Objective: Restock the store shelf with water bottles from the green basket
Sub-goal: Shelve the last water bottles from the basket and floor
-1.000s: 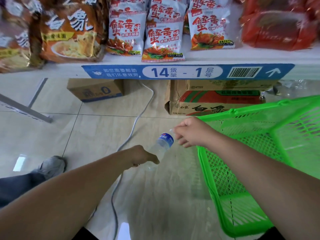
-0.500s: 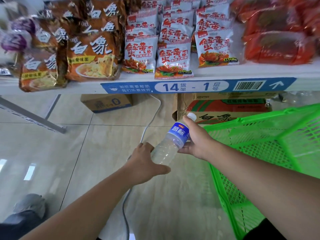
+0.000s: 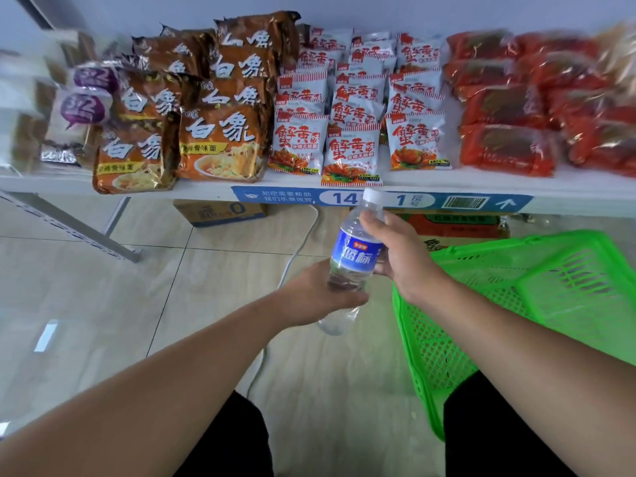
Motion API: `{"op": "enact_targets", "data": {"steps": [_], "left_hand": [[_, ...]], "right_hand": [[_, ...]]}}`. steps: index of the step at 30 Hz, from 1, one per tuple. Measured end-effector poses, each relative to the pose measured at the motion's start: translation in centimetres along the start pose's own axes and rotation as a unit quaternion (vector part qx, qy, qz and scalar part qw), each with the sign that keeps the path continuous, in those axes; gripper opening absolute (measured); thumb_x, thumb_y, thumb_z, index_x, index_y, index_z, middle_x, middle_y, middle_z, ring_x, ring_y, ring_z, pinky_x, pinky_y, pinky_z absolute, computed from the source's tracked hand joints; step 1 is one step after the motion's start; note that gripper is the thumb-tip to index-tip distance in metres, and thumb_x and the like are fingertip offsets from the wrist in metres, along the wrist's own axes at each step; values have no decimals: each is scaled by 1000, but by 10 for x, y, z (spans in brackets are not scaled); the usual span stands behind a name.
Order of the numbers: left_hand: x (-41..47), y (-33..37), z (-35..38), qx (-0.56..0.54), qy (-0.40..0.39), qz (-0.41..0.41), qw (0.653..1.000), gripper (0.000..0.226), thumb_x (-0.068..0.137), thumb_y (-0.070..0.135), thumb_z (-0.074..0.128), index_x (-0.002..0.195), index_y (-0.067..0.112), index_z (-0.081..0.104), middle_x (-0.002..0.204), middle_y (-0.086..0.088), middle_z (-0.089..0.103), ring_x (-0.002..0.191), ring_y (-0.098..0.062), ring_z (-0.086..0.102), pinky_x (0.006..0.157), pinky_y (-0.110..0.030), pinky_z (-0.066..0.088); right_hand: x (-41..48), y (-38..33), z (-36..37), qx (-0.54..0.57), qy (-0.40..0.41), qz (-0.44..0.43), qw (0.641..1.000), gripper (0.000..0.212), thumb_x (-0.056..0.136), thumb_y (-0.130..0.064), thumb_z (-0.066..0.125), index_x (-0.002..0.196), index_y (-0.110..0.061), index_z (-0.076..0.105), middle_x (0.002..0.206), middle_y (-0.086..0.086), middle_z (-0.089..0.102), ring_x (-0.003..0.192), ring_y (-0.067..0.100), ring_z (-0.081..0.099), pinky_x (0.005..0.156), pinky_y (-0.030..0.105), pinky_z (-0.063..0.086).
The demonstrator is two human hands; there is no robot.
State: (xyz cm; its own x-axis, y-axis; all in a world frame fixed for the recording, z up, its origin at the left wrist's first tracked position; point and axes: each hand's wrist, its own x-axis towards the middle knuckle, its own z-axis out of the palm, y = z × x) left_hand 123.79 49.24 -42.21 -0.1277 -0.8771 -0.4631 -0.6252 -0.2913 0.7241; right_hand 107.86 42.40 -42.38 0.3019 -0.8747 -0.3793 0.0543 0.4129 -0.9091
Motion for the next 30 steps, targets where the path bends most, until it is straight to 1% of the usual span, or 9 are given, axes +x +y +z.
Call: {"op": "enact_targets", "data": {"steps": [3, 7, 9, 14, 16, 19, 23, 27, 30], "left_hand": [[-14, 37, -19, 0, 10, 29, 1000, 24, 85, 40, 80, 104, 39, 66, 89, 14, 71, 76, 17, 61, 71, -12, 46], [-46, 97, -56, -35, 12, 59, 998, 22, 86, 36, 81, 102, 36, 66, 92, 14, 73, 81, 11, 64, 76, -10, 50], [-65, 129, -78, -46, 3, 65, 997, 26, 86, 37, 80, 108, 32, 67, 99, 9, 74, 91, -2, 67, 85, -23, 52], [-122, 204, -139, -35, -6, 72, 997, 33, 85, 45, 79, 112, 34, 65, 104, 9, 73, 98, -9, 69, 90, -31, 55], [-145, 236, -167, -15, -4, 76, 997, 32, 85, 50, 77, 111, 37, 64, 100, 13, 72, 94, -4, 67, 83, -29, 53], [-181, 283, -206, 9, -2, 85, 996, 41, 85, 55, 75, 120, 38, 63, 108, 15, 70, 97, -4, 66, 86, -28, 51], [-235, 334, -248, 0, 2, 85, 996, 41, 85, 57, 74, 120, 38, 64, 110, 12, 72, 100, -7, 67, 94, -34, 54], [-280, 376, -281, -5, 8, 107, 994, 23, 88, 48, 74, 109, 42, 64, 102, 15, 73, 93, 3, 67, 86, -24, 53], [-309, 409, -298, -4, 12, 136, 991, 27, 89, 42, 75, 113, 43, 62, 105, 18, 71, 95, 6, 66, 84, -19, 50]], "right_hand": [[-21, -49, -1, -26, 2, -22, 999, 33, 83, -48, 67, 109, -28, 70, 98, -6, 77, 87, 12, 74, 67, 32, 57], [-54, -132, 9, -47, -3, -42, 998, 19, 96, -39, 64, 109, -28, 68, 97, -10, 77, 88, 9, 74, 63, 26, 54], [-70, -174, 14, -54, -6, -42, 998, 19, 96, -40, 63, 112, -31, 67, 106, -11, 76, 97, 9, 73, 70, 28, 55], [-119, -277, 38, -64, -20, -32, 997, 16, 97, -39, 61, 111, -32, 66, 107, -14, 76, 98, 5, 73, 74, 25, 55], [-140, -320, 50, -75, -26, -32, 996, 23, 95, -43, 63, 115, -32, 64, 110, -14, 75, 99, 5, 72, 72, 22, 54], [-170, -384, 69, -72, -24, -35, 996, 57, 83, -55, 71, 132, -29, 59, 126, -6, 71, 109, 13, 69, 69, 21, 54], [-209, -455, 95, -86, -39, -49, 994, 31, 87, -52, 68, 114, -37, 67, 114, -11, 75, 105, 14, 72, 78, 30, 52], [-247, -512, 116, -93, -39, -77, 992, 42, 87, -52, 69, 123, -32, 64, 118, -5, 74, 105, 15, 73, 88, 38, 57], [-278, -550, 126, -95, -29, -97, 990, 49, 84, -56, 69, 126, -31, 63, 122, -4, 73, 110, 18, 71, 98, 45, 56]]}}
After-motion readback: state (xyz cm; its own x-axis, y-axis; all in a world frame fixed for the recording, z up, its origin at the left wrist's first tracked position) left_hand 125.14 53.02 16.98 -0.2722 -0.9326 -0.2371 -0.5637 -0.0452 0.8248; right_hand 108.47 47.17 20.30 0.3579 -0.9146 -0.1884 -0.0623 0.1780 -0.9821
